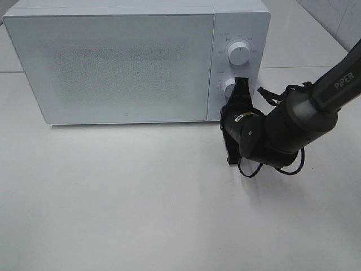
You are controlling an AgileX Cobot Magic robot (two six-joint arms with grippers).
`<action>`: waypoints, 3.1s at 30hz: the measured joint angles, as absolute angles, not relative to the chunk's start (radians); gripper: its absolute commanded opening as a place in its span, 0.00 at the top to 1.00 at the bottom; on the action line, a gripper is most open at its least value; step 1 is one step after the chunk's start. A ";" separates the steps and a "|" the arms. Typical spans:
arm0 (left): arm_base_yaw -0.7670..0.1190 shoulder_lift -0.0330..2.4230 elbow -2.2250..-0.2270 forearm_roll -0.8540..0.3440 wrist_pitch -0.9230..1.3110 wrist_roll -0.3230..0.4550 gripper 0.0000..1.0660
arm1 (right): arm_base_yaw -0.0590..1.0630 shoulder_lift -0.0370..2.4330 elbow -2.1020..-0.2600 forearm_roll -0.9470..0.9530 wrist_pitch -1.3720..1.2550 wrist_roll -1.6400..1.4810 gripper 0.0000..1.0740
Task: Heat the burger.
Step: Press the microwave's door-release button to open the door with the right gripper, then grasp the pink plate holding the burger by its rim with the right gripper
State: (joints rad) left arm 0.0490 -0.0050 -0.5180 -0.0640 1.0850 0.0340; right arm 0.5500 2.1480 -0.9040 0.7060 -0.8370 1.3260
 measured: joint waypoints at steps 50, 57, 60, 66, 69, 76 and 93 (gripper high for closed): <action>0.049 -0.005 -0.518 -0.064 1.085 0.034 0.13 | 0.560 2.154 -0.956 0.796 -0.836 1.296 1.00; 0.049 -0.005 -0.518 -0.064 1.085 0.034 0.13 | 0.560 2.128 -0.932 0.787 -0.835 1.296 1.00; 0.049 -0.005 -0.518 -0.064 1.085 0.034 0.13 | 0.562 2.099 -0.903 0.780 -0.819 1.293 1.00; 0.049 -0.005 -0.518 -0.064 1.085 0.034 0.13 | 0.571 2.034 -0.865 0.750 -0.774 1.275 1.00; 0.049 -0.005 -0.518 -0.064 1.085 0.034 0.13 | 0.579 2.011 -0.837 0.744 -0.751 1.260 1.00; 0.049 -0.005 -0.518 -0.064 1.085 0.034 0.13 | 0.583 1.921 -0.758 0.741 -0.675 1.179 1.00; 0.049 -0.005 -0.518 -0.064 1.085 0.034 0.13 | 0.583 1.648 -0.636 0.737 -0.409 0.672 1.00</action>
State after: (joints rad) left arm 0.0490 -0.0050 -0.5180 -0.0640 1.0850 0.0340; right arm 0.5830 1.6480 -0.6360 0.7370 -0.4090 0.6720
